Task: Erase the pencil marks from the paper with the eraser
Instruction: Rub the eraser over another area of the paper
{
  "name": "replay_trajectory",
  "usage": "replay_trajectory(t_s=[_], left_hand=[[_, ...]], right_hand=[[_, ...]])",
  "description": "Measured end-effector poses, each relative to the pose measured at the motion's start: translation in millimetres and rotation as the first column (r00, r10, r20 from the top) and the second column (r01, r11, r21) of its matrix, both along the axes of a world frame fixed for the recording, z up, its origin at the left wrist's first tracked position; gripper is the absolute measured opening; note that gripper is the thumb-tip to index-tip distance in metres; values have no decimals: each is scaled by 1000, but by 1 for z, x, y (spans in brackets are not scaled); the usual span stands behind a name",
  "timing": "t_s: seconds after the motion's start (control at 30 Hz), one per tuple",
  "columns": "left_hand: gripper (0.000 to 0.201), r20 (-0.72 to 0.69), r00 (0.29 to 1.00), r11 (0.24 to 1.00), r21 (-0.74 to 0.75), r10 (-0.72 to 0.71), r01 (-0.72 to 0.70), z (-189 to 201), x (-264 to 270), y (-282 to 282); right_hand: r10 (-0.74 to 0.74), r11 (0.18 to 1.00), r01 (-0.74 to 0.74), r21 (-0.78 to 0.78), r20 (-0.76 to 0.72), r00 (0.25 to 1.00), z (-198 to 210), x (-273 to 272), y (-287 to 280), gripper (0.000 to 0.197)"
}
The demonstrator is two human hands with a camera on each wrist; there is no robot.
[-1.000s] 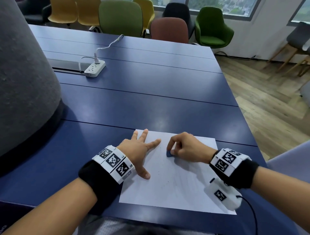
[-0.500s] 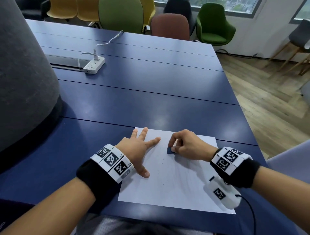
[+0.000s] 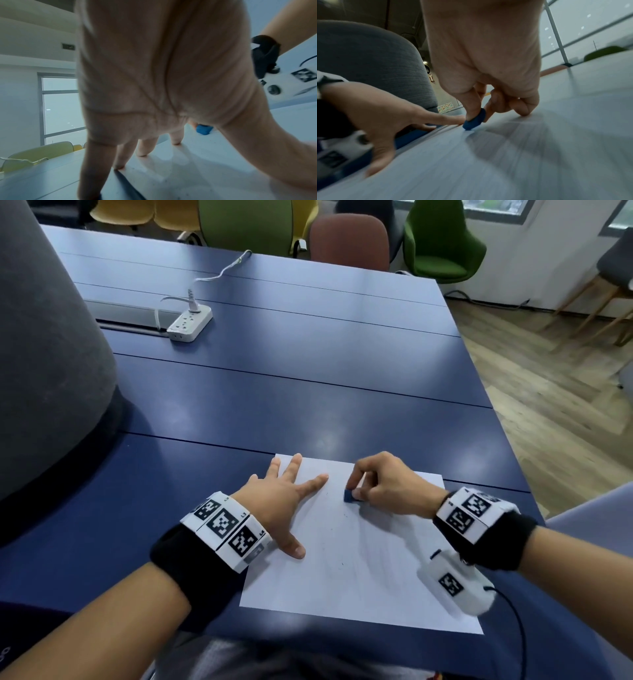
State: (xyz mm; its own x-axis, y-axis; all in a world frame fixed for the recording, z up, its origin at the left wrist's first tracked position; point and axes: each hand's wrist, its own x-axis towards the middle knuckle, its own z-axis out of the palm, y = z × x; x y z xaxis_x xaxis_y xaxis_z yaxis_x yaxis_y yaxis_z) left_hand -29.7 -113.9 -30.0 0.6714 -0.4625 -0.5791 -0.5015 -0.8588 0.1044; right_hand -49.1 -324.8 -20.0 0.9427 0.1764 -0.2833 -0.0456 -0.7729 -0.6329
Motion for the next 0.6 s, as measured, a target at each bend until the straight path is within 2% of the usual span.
replay_trajectory(t_s=[0.1, 0.17, 0.27, 0.37, 0.43, 0.6], left_hand=[[131, 5, 1000, 1000, 6, -1, 1, -1, 0, -1], [130, 4, 1000, 1000, 9, 0, 0, 0, -1, -2], [129, -5, 1000, 1000, 2, 3, -3, 1, -1, -1], [129, 0, 1000, 1000, 6, 4, -4, 1, -1, 0], [129, 5, 1000, 1000, 14, 3, -3, 0, 0, 0], [130, 21, 1000, 999, 43, -17, 16, 0, 1, -2]], right_hand=[[139, 990, -140, -18, -72, 988, 0, -29, -1, 14], [164, 984, -170, -51, -94, 982, 2, -26, -2, 14], [81, 993, -82, -85, -9, 997, 2, 3, 1, 13], [-44, 999, 45, -21, 39, 998, -3, 24, 4, 9], [-85, 996, 85, 18, 45, 995, -3, 16, 5, 8], [106, 994, -106, -3, -60, 993, 2, -42, 2, 15]])
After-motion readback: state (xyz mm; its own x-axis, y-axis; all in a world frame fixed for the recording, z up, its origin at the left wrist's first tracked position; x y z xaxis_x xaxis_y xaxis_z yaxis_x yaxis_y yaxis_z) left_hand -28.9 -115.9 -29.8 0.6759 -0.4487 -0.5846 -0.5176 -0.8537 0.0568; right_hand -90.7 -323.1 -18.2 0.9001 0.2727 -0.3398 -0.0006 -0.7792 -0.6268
